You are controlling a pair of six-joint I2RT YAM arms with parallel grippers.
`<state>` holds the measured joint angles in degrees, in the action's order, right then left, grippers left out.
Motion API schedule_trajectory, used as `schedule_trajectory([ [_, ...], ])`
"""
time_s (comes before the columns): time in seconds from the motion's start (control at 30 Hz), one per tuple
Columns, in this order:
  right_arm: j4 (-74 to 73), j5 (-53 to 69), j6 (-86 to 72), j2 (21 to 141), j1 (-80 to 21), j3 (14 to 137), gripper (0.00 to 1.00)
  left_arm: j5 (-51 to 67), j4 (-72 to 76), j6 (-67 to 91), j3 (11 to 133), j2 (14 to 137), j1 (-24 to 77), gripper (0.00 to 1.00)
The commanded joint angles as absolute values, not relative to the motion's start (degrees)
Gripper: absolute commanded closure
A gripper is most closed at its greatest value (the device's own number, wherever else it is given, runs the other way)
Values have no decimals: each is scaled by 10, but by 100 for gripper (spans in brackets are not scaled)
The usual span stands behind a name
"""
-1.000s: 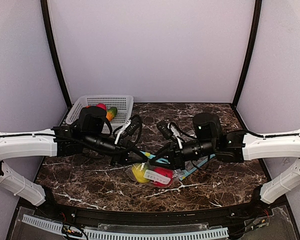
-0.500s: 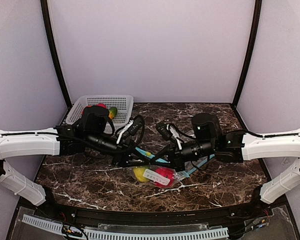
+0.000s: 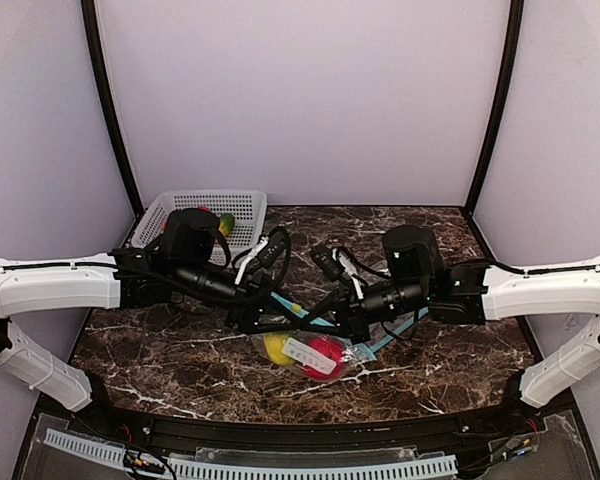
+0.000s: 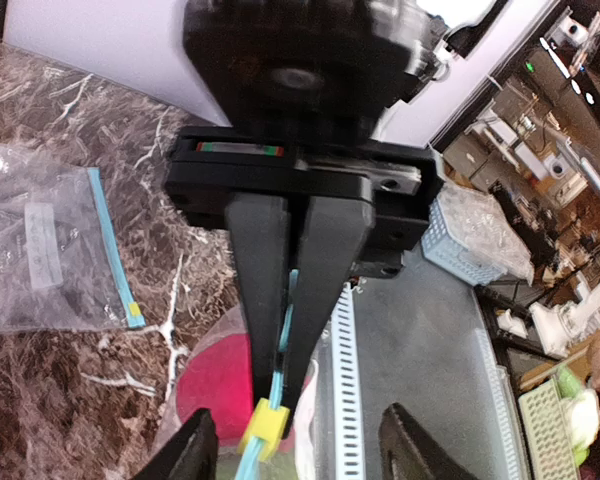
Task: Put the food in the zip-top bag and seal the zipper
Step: Hold the zipper from the zipper food storage bag.
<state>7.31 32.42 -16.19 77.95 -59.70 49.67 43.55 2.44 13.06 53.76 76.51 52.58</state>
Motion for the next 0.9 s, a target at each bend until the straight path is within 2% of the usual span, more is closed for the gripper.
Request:
schedule_trajectory([
  [0.0, 84, 376, -166, 791, -600, 511, 100, 420, 35, 124, 557, 764, 511, 35],
  [0.03, 84, 378, -168, 791, -600, 511, 100, 421, 35, 126, 556, 763, 505, 24],
  [0.1, 80, 373, -170, 791, -600, 511, 100, 426, 34, 125, 555, 758, 498, 14],
  [0.23, 76, 363, -172, 790, -600, 511, 100, 438, 12, 110, 558, 750, 491, 11],
  [0.27, 76, 362, -173, 790, -600, 511, 100, 447, 8, 106, 560, 750, 491, 13],
  [0.37, 75, 362, -173, 793, -600, 514, 100, 458, -51, 83, 576, 759, 491, 29],
  [0.53, 73, 366, -173, 803, -600, 519, 100, 470, -63, 77, 578, 762, 493, 43],
  [0.67, 70, 365, -173, 806, -600, 523, 100, 470, -63, 75, 581, 768, 496, 51],
  [0.87, 67, 364, -173, 807, -600, 524, 100, 468, -67, 72, 585, 783, 504, 57],
])
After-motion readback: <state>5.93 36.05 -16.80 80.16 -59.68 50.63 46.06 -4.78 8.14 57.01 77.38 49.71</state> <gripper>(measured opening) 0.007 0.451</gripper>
